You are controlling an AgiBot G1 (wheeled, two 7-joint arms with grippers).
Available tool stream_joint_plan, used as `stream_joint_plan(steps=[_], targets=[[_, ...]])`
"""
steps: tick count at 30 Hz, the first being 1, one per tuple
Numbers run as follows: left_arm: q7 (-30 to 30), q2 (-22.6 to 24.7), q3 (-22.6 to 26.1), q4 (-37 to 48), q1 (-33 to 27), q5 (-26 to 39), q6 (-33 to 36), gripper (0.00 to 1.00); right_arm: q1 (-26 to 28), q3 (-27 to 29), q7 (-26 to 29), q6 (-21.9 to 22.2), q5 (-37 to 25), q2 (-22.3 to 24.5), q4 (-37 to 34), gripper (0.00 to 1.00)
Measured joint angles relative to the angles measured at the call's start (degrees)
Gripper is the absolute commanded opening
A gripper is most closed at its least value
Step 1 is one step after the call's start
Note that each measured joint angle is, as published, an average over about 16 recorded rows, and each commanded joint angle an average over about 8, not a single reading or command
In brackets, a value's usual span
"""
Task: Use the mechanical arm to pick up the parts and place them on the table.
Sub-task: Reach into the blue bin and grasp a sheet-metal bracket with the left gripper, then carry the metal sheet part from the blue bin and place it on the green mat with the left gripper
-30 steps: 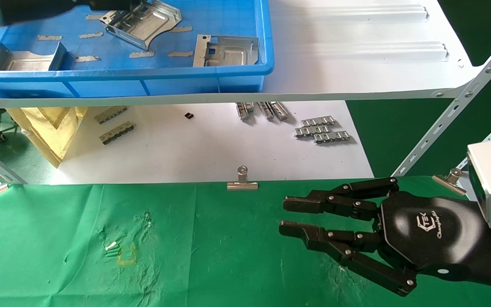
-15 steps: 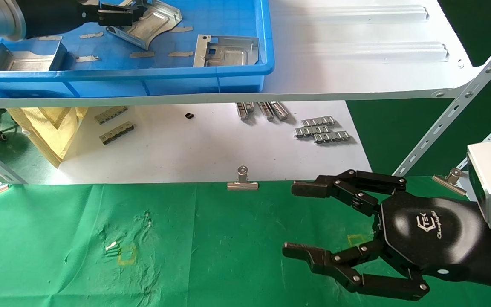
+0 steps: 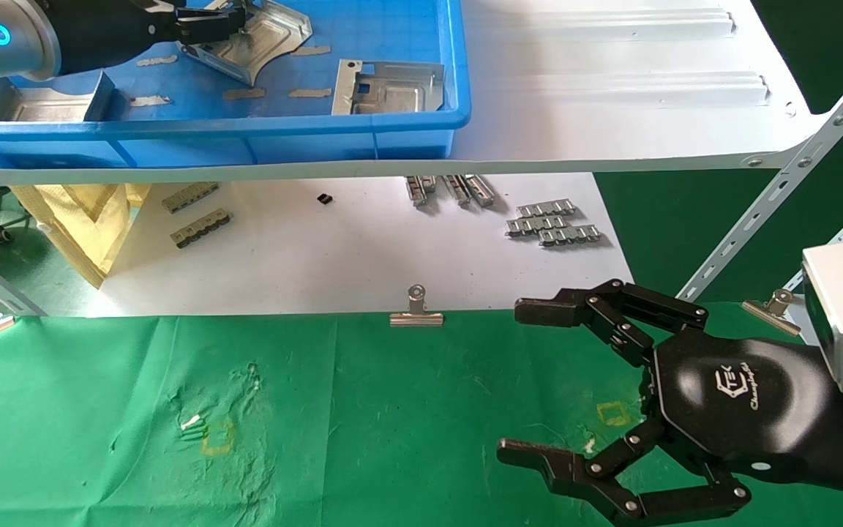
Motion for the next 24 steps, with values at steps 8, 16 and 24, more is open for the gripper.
stream_joint_plan(steps=[8, 16, 24], targets=[[-0.27, 0.0, 0.01, -0.36, 0.23, 0.01, -0.03, 0.0, 0.0, 0.0, 0.0, 0.0, 0.0, 0.0, 0.0, 1.0], [0.14, -0.07, -0.13, -0.82, 0.43, -0.18, 0.59, 0.0, 0.0, 0.0, 0.0, 0.0, 0.0, 0.0, 0.0, 1.0], [1.47, -0.74, -0.99, -1.93, 0.11, -1.43, 3.31, 0.0, 0.0, 0.0, 0.0, 0.0, 0.0, 0.0, 0.0, 1.0]])
